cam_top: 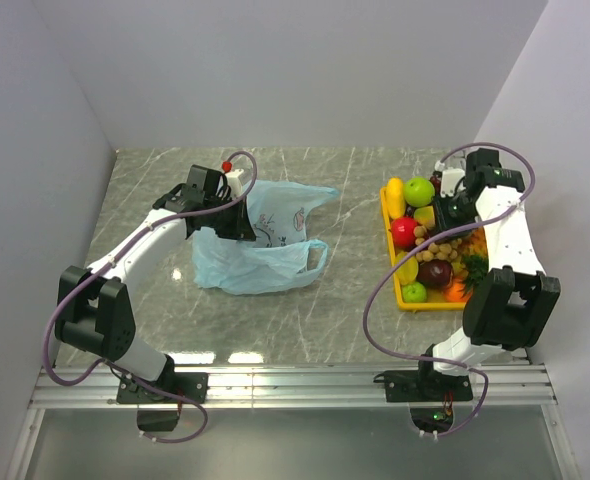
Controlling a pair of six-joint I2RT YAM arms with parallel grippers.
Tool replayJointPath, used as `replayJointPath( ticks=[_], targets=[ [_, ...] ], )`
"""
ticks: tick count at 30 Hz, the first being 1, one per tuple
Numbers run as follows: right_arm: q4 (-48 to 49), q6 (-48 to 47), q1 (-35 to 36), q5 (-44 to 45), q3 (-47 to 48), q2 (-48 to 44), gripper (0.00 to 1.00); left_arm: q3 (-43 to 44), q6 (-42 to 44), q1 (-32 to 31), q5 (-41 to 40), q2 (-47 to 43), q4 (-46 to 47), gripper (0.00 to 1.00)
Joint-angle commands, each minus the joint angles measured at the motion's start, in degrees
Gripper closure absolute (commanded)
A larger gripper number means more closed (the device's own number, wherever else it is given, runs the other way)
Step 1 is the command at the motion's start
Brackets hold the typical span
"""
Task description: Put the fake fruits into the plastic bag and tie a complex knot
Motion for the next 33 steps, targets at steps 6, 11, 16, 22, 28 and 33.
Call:
replayJointPath(
  ticks=[6,11,16,22,28,33],
  targets=[
    [-2.4,-0.4,0.0,1.9,5.4,-3.1,1.0,1.3,0.7,-0.3,0.0,-0.3,0.3,1.0],
    [-5.3,-0.5,-0.2,1.0,10.0,-3.7,1.0,1.3,0.5,-0.3,0.3,-0.5,0.3,1.0],
    [-8.6,-1.0,-0.2,-2.9,14.7,-4.6,1.0,1.3,0.3,-0.3,1.1,-0.6,0.4,1.0],
    [-13.9,-2.4,-0.1,-14.1,24.2,-4.0,1.0,1.5,0.3,-0.3,2.2,-1.1,0.0,1.0],
    [-16.2,-0.8,0.6,-23.0,32.5,-1.7,1.0,1.3,0.5,-0.3,2.4,-1.9,-0.4,1.0],
    [-12.9,3.0,4.1,-33.2,34.8,-1.0,1.0,1.3,0.8,-0.3,3.0,-2.3,-0.7,1.0]
  ],
)
